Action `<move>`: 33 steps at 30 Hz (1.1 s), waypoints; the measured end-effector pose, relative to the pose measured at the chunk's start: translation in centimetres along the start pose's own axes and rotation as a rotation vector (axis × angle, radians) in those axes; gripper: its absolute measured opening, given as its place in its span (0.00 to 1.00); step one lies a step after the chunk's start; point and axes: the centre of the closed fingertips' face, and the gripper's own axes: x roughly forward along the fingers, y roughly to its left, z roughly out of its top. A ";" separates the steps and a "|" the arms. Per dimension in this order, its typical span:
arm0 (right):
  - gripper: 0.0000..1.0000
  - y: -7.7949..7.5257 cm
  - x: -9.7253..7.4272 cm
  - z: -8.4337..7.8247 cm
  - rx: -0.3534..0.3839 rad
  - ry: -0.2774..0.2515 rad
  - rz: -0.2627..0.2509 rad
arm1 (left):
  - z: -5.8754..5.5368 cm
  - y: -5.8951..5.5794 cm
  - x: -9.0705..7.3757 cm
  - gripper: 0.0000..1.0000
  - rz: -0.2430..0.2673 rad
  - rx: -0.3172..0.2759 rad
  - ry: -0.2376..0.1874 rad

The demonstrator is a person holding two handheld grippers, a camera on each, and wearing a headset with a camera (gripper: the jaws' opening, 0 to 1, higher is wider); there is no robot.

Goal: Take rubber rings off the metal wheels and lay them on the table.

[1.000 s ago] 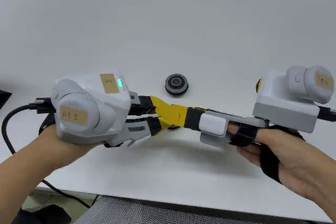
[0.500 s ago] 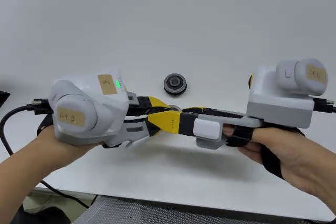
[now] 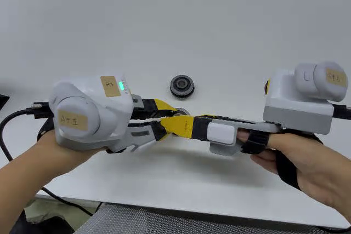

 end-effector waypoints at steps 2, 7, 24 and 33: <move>0.58 0.0 0.0 0.0 0.003 -0.005 -0.003 | 0.0 0.0 0.0 0.11 0.000 -0.001 0.000; 0.57 0.0 0.0 0.0 0.011 -0.012 -0.006 | 0.0 0.0 0.0 0.11 0.001 -0.002 -0.001; 0.44 -0.7 -0.8 0.6 0.111 -0.064 0.014 | 0.0 0.0 0.0 0.11 0.002 -0.004 0.000; 0.23 -2.5 -0.7 0.4 0.106 -0.063 -0.050 | 0.0 0.0 0.0 0.11 0.002 -0.003 -0.002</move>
